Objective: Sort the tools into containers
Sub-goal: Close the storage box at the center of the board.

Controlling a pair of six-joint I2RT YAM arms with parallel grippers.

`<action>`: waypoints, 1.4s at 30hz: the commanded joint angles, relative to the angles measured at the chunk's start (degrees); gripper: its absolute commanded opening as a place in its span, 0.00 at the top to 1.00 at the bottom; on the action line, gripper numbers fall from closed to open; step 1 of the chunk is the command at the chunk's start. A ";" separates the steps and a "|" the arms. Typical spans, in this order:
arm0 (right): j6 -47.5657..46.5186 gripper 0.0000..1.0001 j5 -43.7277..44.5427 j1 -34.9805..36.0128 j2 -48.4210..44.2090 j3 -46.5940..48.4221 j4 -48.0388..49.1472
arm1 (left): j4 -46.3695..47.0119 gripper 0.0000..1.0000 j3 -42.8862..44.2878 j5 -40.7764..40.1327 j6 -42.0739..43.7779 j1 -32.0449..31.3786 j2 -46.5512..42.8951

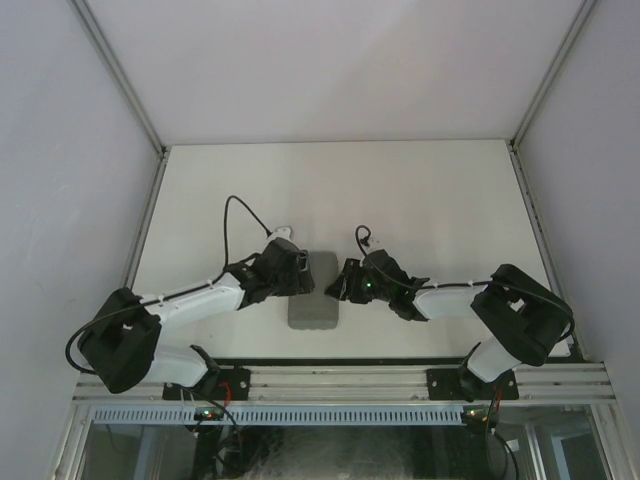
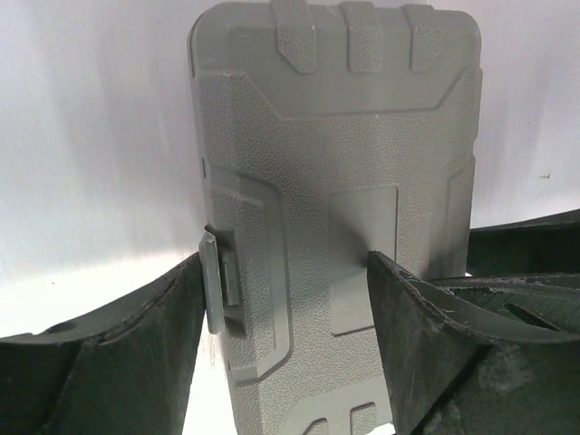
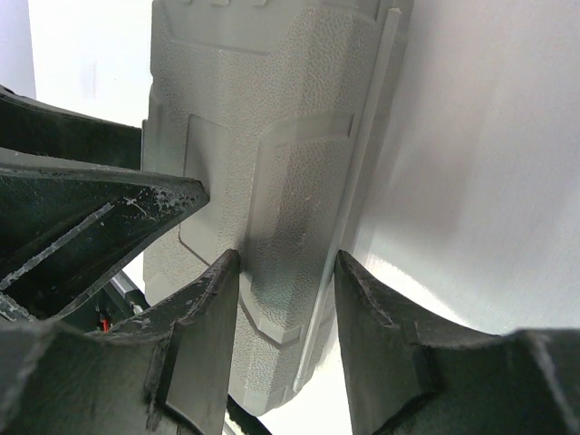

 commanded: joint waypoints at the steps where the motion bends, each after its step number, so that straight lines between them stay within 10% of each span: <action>1: -2.44 0.58 -0.43 0.94 1.69 -0.60 -6.54 | -4.09 0.30 2.39 -1.77 0.50 0.31 2.37; 15: -2.17 0.58 -0.61 0.93 1.98 -0.55 -5.84 | -15.57 0.45 9.04 -10.10 1.49 -5.14 8.15; 28: -2.13 0.58 -0.83 1.03 2.35 -0.60 -5.61 | -16.49 0.99 9.74 -10.70 -0.13 -7.69 10.91; 37: -2.26 0.58 -0.54 1.12 2.44 -0.60 -5.92 | -18.95 1.00 12.60 -13.15 1.35 -8.48 11.16; 42: -2.56 0.58 -0.23 1.04 2.12 -0.61 -6.54 | -19.92 0.82 14.31 -14.91 3.05 -8.48 7.56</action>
